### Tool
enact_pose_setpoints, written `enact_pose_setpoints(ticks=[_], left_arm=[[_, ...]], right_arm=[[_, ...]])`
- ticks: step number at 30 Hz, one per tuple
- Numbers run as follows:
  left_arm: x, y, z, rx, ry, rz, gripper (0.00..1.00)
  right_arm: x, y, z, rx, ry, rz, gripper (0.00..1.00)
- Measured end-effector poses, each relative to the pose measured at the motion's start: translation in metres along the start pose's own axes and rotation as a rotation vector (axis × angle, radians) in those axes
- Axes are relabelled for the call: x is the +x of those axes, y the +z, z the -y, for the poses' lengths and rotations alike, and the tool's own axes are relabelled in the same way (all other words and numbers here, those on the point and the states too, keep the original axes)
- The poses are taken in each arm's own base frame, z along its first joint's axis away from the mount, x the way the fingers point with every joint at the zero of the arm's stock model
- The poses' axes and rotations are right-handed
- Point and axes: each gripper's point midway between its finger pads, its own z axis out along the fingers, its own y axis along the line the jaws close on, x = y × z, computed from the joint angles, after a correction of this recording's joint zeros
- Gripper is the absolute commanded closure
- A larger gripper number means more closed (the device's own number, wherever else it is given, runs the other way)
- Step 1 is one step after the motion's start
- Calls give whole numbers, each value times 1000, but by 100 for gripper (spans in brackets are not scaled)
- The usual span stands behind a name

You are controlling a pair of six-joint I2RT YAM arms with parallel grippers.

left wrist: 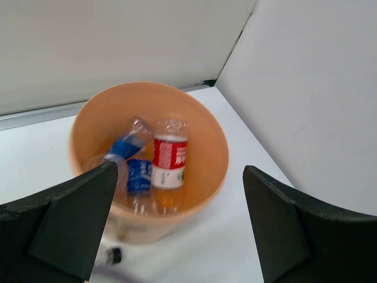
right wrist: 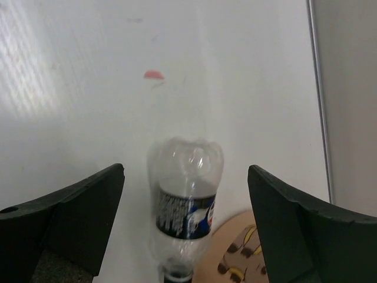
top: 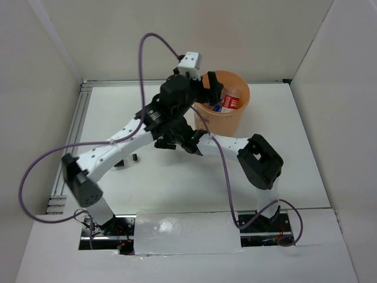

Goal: Put the plastic bottles in the bin

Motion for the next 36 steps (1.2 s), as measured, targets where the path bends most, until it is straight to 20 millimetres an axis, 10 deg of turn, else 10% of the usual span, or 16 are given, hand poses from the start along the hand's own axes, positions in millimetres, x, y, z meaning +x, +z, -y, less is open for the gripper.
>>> enact_pose_setpoints(ticks=[7, 14, 18, 26, 32, 36], left_arm=[[-35, -100, -46, -77, -30, 85, 0], [12, -182, -113, -254, -92, 15, 0], [34, -215, -140, -345, -170, -2, 0], [78, -257, -197, -614, -384, -24, 0], [126, -260, -227, -843, -597, -123, 0], [157, -260, -240, -959, -729, -198, 0]], right_arm=[[-5, 37, 17, -79, 88, -35, 8], [72, 50, -10, -182, 154, -242, 8], [77, 48, 7, -161, 173, -267, 15], [92, 37, -12, -334, 219, -298, 63], [78, 4, -45, -555, 251, -259, 69], [35, -31, -42, -669, 303, -140, 69]])
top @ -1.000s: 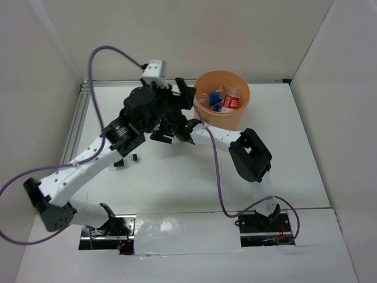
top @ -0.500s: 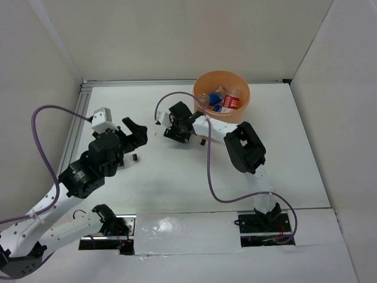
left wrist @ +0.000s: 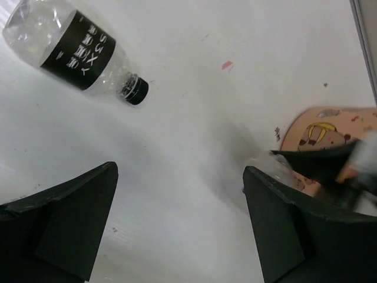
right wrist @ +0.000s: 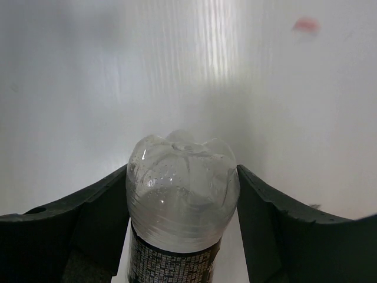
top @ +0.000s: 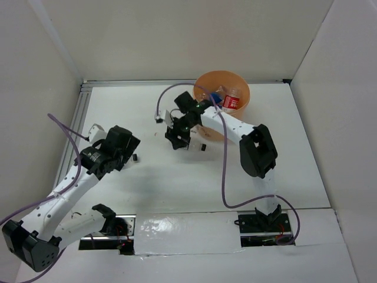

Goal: Put the plastic bottles in the bin

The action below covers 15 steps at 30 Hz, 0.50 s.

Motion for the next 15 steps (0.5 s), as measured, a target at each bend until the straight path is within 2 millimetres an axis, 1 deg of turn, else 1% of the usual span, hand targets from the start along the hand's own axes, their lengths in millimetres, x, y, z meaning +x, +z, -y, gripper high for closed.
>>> enact_pose_setpoints(ticks=[2, 3, 5, 6, 8, 9, 11, 13, 15], left_arm=[[-1, 4, -7, -36, -52, -19, 0], [-3, 5, -10, -51, -86, -24, 0], [-9, 10, -16, -86, -144, -26, 0], [-11, 12, -21, -112, -173, -31, 0], [-10, 20, -31, -175, -203, -53, 0], [-8, 24, -35, -202, -219, -66, 0], [-3, 31, -41, -252, -234, -96, 0], [3, 39, -47, -286, -239, -124, 0], [9, 43, -56, -316, -238, -143, 0]], right_arm=[[-40, -27, -2, -10, -17, 112, 69], [-67, -48, 0, -2, -31, 194, 69], [-107, -88, 6, 23, -49, 329, 69], [-127, -114, 10, 41, -48, 405, 69], [-151, -163, 22, 92, -38, 526, 69], [-159, -185, 28, 130, -33, 574, 69], [-168, -223, 43, 213, -18, 645, 67], [-170, -254, 65, 324, -3, 688, 65], [-166, -276, 86, 416, 13, 711, 61]])
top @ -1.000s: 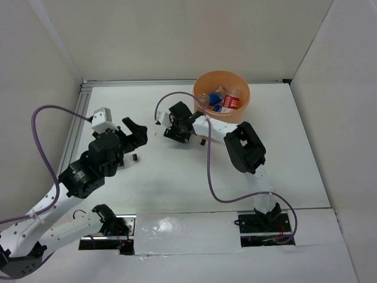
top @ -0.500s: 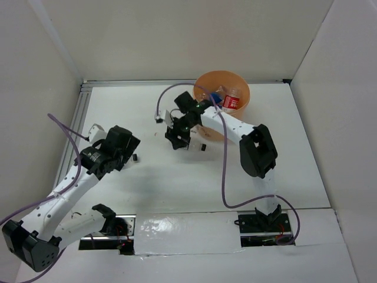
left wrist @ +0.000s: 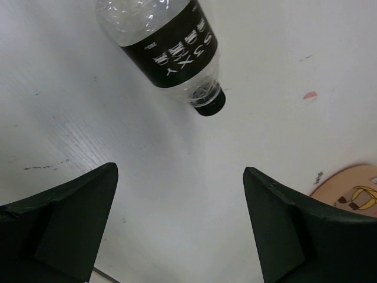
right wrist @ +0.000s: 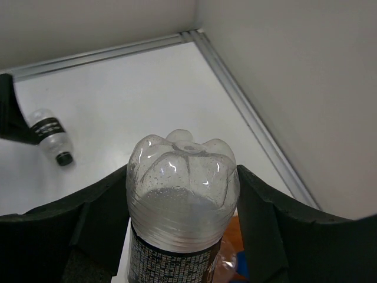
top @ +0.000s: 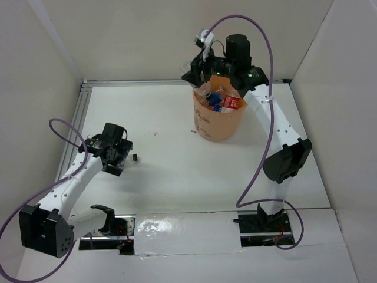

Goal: Put the plastic bottles in the bin

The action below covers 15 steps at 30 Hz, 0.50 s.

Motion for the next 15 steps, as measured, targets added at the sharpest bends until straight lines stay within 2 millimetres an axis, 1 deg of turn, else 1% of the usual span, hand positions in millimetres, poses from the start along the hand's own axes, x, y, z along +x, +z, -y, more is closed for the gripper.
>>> enact_pose_setpoints(ticks=[2, 3, 4, 5, 6, 7, 8, 10, 13, 15], left_arm=[[3, 6, -7, -23, 2, -12, 0], [4, 9, -9, -31, 3, -13, 0], [4, 13, -11, -40, 4, -13, 0], [5, 16, -12, -49, 5, -13, 0], [5, 19, -13, -60, 6, -13, 0], [5, 24, -13, -73, 7, -12, 0], [5, 26, -13, -78, 7, -11, 0], [5, 35, -13, -98, 11, -6, 0], [3, 44, -14, -120, 18, 13, 0], [1, 51, -14, -134, 22, 30, 0]], right_arm=[[2, -11, 25, 65, 0, 5, 55], [7, -16, 37, 89, 2, 2, 49], [16, -25, 53, 121, 1, -11, 28], [23, -29, 61, 137, 3, -22, 17], [31, -35, 72, 155, 3, -36, 3], [43, -40, 82, 171, 11, -55, 0], [51, -43, 88, 178, 13, -69, 0], [68, -46, 91, 162, 31, -89, 0], [91, -51, 84, 122, 76, -110, 0], [108, -58, 72, 86, 118, -126, 0]])
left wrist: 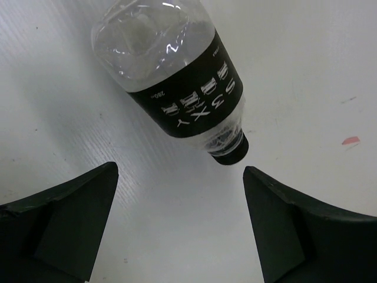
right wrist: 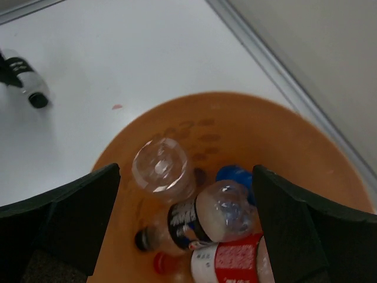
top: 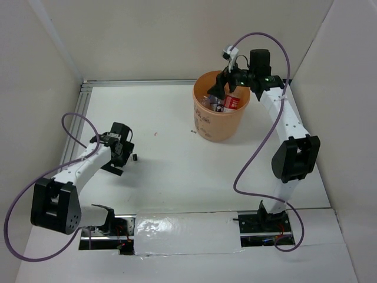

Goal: Put the plastic bottles in the bin

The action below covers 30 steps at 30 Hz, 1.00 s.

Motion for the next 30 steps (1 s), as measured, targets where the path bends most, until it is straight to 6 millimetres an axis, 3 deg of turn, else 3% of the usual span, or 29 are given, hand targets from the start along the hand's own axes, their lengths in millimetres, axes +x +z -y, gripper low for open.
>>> enact_pose_setpoints(ticks=[5, 8, 10, 13, 19, 22, 24, 27, 28, 30], left_arm=[[-4, 23, 1, -53, -2, 38, 0], [-6, 36, 0, -92, -2, 55, 0], [-7, 45, 0, -118, -2, 60, 18], [-8, 53, -2, -139, 3, 69, 61], [-11, 52, 7, -103, 46, 78, 96], [-11, 47, 12, -76, 102, 76, 100], [-9, 34, 25, -19, 164, 75, 100], [8, -16, 79, 225, 302, 59, 100], [15, -37, 103, 333, 347, 57, 100], [33, -92, 153, 580, 438, 36, 100]], right_arm=[[28, -37, -33, -67, 62, -12, 0], [32, -65, -49, -82, 68, 4, 0], [31, -85, -55, -83, 56, 25, 0], [33, -112, -60, -78, 46, 46, 5], [55, -155, -64, -71, 68, 57, 15], [84, -172, -63, -31, 135, 32, 17], [102, -177, -65, -19, 174, 9, 21], [132, -180, -68, 7, 213, -45, 60], [142, -180, -70, 12, 227, -66, 81], [165, -179, -77, 16, 261, -112, 87]])
